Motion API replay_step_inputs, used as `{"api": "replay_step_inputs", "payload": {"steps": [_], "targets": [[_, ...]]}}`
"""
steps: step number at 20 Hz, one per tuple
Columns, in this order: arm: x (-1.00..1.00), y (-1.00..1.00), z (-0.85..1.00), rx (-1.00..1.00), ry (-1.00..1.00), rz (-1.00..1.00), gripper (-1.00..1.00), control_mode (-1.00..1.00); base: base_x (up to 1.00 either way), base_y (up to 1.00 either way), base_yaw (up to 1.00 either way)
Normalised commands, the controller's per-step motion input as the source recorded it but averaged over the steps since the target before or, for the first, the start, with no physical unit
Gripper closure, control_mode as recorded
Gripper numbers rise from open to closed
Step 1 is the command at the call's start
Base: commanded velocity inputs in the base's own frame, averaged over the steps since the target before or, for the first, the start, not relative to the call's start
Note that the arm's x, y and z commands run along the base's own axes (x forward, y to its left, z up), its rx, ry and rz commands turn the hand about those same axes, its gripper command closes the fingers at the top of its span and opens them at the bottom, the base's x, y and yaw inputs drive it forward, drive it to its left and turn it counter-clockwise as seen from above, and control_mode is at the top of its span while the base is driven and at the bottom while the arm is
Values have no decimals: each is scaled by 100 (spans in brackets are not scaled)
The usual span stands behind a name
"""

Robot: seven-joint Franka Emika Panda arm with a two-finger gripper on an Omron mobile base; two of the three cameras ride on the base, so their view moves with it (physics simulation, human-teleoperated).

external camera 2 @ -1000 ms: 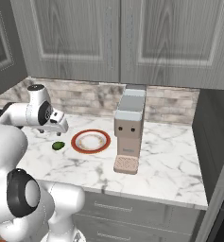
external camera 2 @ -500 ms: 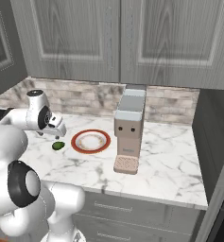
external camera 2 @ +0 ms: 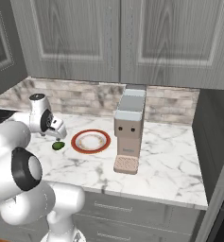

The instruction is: Pick the avocado and bread from the counter and place them on the plate. Then pick the jam from the cabinet and place it next to the plate. Lastly close the cabinet door.

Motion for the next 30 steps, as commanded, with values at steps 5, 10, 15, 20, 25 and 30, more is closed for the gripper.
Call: {"api": "replay_step_inputs", "payload": {"steps": [5,10,15,20,25,30], "targets": [[33,1,-17,0,0,-9,-100,-100,0,0,0],[30,0,-16,2,0,-10,-100,-100,0,0,0],[24,0,-14,6,0,-9,-100,-100,0,0,0],[0,0,0,1,0,0,-100,-100,0,0,0],[0,0,-21,0,7,0,-100,-100,0,0,0],[0,0,-21,3,5,0,-100,-100,0,0,0]]}}
